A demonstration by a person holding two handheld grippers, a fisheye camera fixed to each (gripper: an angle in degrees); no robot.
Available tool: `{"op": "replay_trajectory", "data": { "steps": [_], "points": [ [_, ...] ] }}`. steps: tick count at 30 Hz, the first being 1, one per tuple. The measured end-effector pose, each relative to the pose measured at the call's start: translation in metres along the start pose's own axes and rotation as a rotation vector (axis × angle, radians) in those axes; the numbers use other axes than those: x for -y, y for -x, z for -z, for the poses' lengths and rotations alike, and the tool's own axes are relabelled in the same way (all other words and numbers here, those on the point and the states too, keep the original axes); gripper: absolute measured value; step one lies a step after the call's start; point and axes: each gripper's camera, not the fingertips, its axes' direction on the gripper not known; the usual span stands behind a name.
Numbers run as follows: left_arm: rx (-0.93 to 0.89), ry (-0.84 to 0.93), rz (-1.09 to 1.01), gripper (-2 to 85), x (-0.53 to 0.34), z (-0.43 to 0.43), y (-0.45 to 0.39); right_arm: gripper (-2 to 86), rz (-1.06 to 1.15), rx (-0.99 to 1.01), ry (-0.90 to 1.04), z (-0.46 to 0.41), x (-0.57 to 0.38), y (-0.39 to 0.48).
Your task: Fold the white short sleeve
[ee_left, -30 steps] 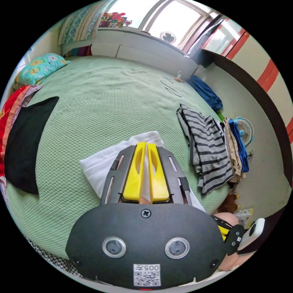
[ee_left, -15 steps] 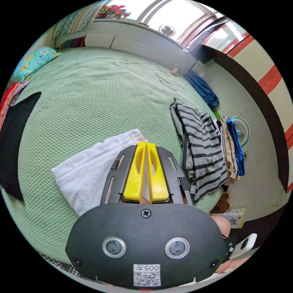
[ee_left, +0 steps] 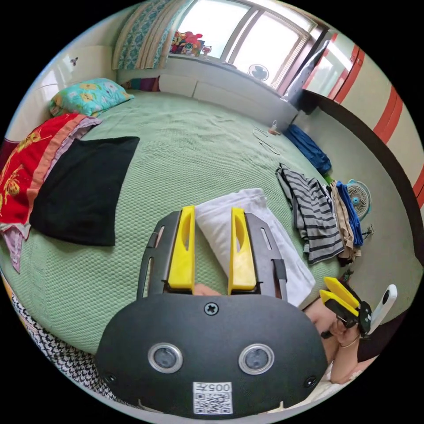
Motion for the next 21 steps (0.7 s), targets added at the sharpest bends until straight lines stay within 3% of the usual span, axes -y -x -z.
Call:
{"op": "replay_trajectory", "data": {
  "steps": [10, 16, 21],
  "points": [
    [-0.173, 0.122, 0.042, 15.8, 0.015, -0.063, 0.026, 10.3, -0.06, -0.051, 0.104, -0.033, 0.006, -0.019],
    [-0.082, 0.152, 0.006, 11.7, 0.02, -0.071, 0.019, 10.5, -0.083, -0.04, 0.108, -0.042, 0.005, -0.025],
    [-0.113, 0.147, 0.009, 7.9, 0.022, -0.067, 0.029, 11.4, -0.068, -0.017, 0.1, -0.038, 0.002, -0.025]
  ]
}}
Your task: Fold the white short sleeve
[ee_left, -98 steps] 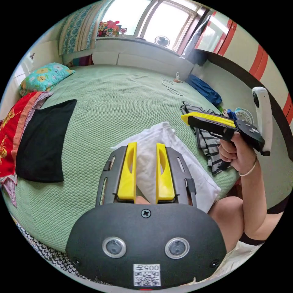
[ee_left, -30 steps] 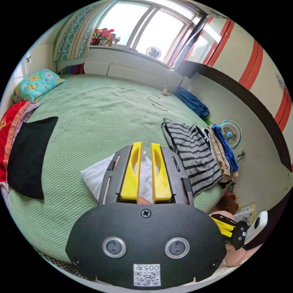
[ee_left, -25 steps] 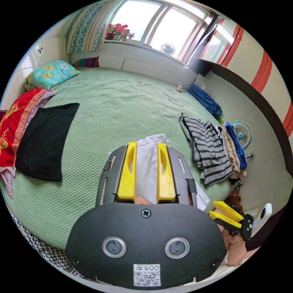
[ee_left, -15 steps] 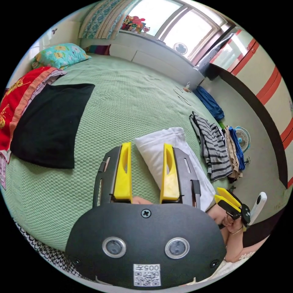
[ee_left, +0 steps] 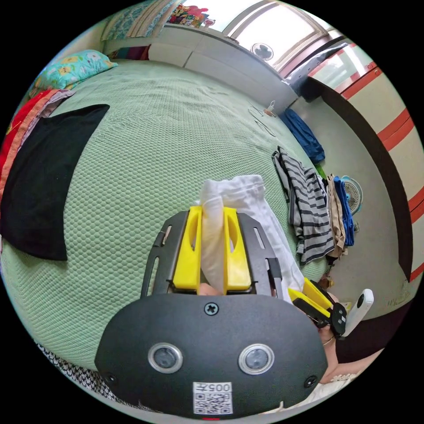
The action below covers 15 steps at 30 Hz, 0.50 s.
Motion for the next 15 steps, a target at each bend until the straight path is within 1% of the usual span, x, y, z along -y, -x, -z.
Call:
{"op": "replay_trajectory", "data": {
  "steps": [2, 5, 8, 10, 12, 15],
  "points": [
    [0.017, 0.002, -0.009, 6.6, 0.0, 0.005, 0.003, 11.7, 0.006, 0.029, -0.01, 0.002, -0.002, 0.001],
    [0.056, -0.002, -0.023, 5.9, 0.0, 0.014, 0.007, 11.5, 0.031, 0.02, 0.002, -0.002, -0.004, 0.006],
    [0.088, -0.021, -0.012, 5.7, -0.003, 0.026, 0.015, 11.3, 0.067, 0.066, 0.003, 0.001, -0.005, 0.01],
    [0.108, -0.017, -0.011, 5.8, -0.004, 0.03, 0.021, 11.5, 0.101, 0.043, -0.011, 0.005, -0.006, 0.012],
    [0.089, -0.021, 0.006, 5.8, -0.004, 0.033, 0.028, 11.4, 0.118, 0.012, -0.027, 0.009, -0.007, 0.012],
    [0.078, -0.027, 0.025, 5.8, -0.004, 0.037, 0.033, 11.1, 0.07, 0.086, -0.034, 0.012, -0.007, 0.003]
  ]
}}
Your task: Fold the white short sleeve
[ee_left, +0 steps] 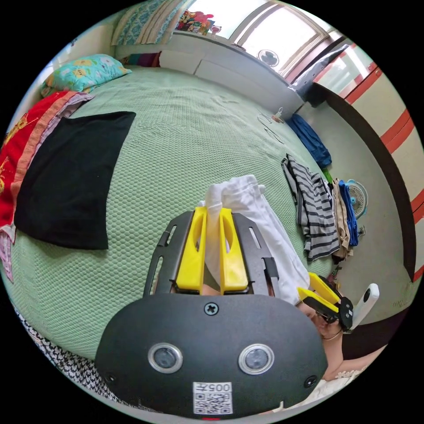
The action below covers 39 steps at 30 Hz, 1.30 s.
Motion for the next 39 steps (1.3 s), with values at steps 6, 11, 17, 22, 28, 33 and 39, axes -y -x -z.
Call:
{"op": "replay_trajectory", "data": {
  "steps": [6, 11, 17, 22, 28, 33, 39],
  "points": [
    [0.018, -0.005, 0.007, 5.8, 0.005, 0.003, 0.0, 12.0, -0.005, -0.024, 0.019, -0.01, 0.0, 0.001],
    [0.005, 0.0, 0.021, 5.8, 0.011, 0.003, -0.003, 11.6, 0.017, -0.026, 0.033, -0.021, 0.001, 0.01],
    [-0.015, 0.009, 0.031, 5.8, 0.02, 0.003, -0.012, 11.0, 0.034, -0.014, 0.018, -0.026, -0.009, 0.017],
    [-0.01, 0.014, 0.026, 5.8, 0.028, 0.005, -0.027, 6.5, -0.004, 0.013, 0.023, -0.025, -0.012, 0.012],
    [0.027, 0.0, 0.022, 5.8, 0.037, 0.012, -0.059, 1.0, 0.08, -0.024, 0.012, -0.02, -0.016, 0.03],
    [0.075, -0.041, -0.031, 5.7, 0.038, 0.029, -0.102, 0.2, 0.193, -0.085, -0.064, 0.003, -0.027, 0.06],
    [0.096, -0.084, -0.076, 5.7, 0.035, 0.048, -0.161, 0.2, 0.204, -0.113, -0.105, 0.026, -0.042, 0.074]
  ]
}}
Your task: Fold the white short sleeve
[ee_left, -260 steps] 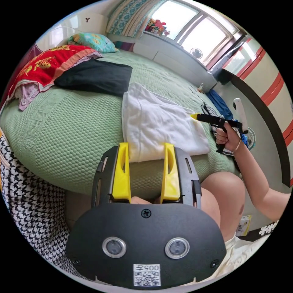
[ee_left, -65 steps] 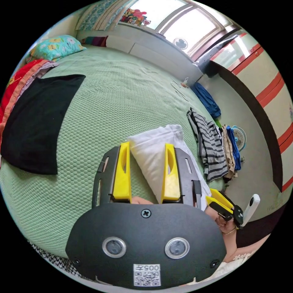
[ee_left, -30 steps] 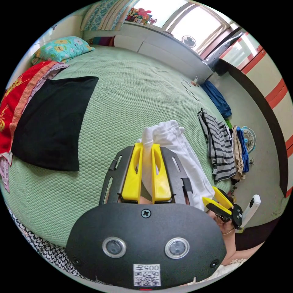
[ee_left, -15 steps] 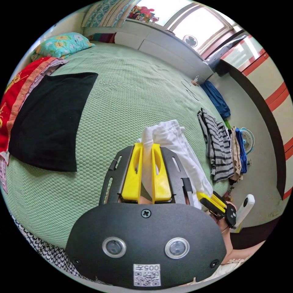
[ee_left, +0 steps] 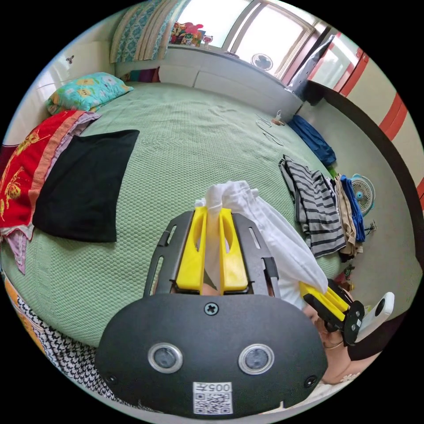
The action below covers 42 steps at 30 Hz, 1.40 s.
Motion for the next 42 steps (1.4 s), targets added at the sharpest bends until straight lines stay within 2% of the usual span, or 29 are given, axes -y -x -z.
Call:
{"op": "replay_trajectory", "data": {
  "steps": [6, 11, 16, 20, 25, 27, 28, 34, 36, 38, 42],
  "points": [
    [0.019, -0.017, -0.091, 5.6, 0.028, 0.014, -0.086, 0.2, -0.009, -0.046, -0.064, 0.036, -0.001, -0.015],
    [-0.051, -0.061, -0.222, 5.6, 0.093, 0.026, -0.2, 0.1, -0.091, -0.046, -0.156, 0.075, 0.009, -0.052],
    [-0.099, -0.101, -0.367, 5.7, 0.16, 0.02, -0.319, 0.2, -0.138, -0.197, -0.245, 0.114, 0.03, -0.1],
    [-0.085, -0.064, -0.447, 5.9, 0.2, -0.034, -0.401, 0.2, -0.214, -0.306, -0.235, 0.118, 0.037, -0.148],
    [0.015, 0.104, -0.359, 7.9, 0.203, -0.16, -0.424, 1.1, -0.355, -0.339, -0.073, 0.057, 0.03, -0.203],
    [0.052, 0.126, -0.386, 8.6, 0.202, -0.18, -0.421, 4.1, -0.386, -0.328, 0.127, 0.012, 0.02, -0.226],
    [0.043, 0.096, -0.397, 10.1, 0.202, -0.175, -0.419, 4.9, -0.389, -0.331, 0.157, 0.007, 0.016, -0.229],
    [-0.059, -0.09, -0.48, 10.7, 0.202, -0.094, -0.416, 7.8, -0.38, -0.226, -0.007, 0.06, -0.003, -0.22],
    [-0.114, -0.086, -0.496, 10.3, 0.202, -0.085, -0.425, 7.8, -0.369, -0.139, -0.098, 0.075, 0.005, -0.206],
    [-0.155, -0.062, -0.526, 9.9, 0.196, -0.094, -0.451, 8.0, -0.306, -0.135, -0.103, 0.069, 0.021, -0.191],
    [-0.24, 0.075, -0.416, 9.0, 0.191, -0.147, -0.468, 8.5, -0.315, -0.195, 0.03, 0.018, 0.043, -0.183]
  ]
}}
